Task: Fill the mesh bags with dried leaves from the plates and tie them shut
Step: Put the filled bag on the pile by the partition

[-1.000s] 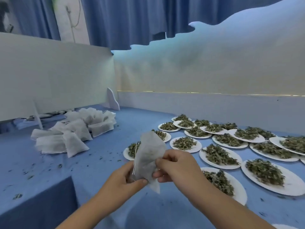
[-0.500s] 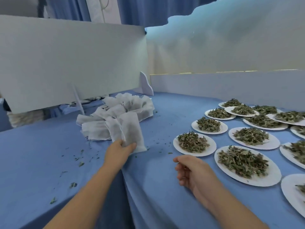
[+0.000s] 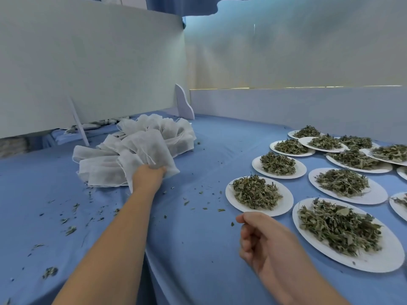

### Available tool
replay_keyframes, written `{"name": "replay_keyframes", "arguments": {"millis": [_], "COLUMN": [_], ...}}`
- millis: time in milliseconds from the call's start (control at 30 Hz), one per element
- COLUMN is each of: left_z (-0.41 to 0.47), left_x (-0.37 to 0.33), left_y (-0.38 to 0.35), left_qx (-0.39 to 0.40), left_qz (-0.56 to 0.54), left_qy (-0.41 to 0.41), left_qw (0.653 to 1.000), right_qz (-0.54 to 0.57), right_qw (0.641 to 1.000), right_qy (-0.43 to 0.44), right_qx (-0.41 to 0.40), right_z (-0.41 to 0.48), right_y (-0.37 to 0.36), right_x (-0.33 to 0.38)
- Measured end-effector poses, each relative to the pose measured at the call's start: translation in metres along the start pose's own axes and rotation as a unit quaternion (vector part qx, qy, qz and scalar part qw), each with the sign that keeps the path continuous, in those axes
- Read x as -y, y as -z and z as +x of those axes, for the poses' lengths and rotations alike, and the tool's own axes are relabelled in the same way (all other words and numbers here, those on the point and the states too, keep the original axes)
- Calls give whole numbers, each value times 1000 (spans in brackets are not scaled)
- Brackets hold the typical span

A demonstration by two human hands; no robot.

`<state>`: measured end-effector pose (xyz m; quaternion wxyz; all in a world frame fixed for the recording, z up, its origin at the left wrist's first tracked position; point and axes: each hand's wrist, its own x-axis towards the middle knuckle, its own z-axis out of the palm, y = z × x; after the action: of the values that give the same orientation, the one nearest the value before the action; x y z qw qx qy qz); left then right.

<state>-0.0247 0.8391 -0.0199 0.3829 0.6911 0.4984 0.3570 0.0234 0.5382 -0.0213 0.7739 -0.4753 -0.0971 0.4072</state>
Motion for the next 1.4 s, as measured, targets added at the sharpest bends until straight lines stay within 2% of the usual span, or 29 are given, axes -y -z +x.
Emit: {"name": "replay_keyframes", "arguments": {"millis": [133,300,433,533,667,767,933,1100,1267,1400], "left_z": [9,-3,-26,-53,-101,-151,-253,-352,-446,-519], "left_x": [3,4,-2,-14,-42,-61,-89,-133,-169,-176], "left_y": [-1,0,10,20,29,23,-11,-48,-76,-92], "left_qx": [0,-7,11,20,81,145,240,350,449,524], "left_qz": [-56,-99,-72,-18,-27,-29,-60,-131,-183,-188], "left_qy": [40,17,-20,-79,-133,-172,-245,-292,-316,-333], "left_qw": [998,995,997,996,987,974,937,880,816,761], "right_qz": [13,10,15,11,14,61,154,165,143,101], "right_qw": [1000,1000,999,999,999,993,979,968,953,937], "right_qy": [7,12,-2,-3,46,95,131,188,254,285], "right_qx": [12,23,32,46,10,-15,-20,-27,-88,-176], "right_z": [1,-3,-7,-13,-25,-44,-96,-173,-252,-311], "right_y": [3,3,3,4,11,23,55,103,163,208], "right_x": [-1,0,4,5,13,31,69,98,121,133]}}
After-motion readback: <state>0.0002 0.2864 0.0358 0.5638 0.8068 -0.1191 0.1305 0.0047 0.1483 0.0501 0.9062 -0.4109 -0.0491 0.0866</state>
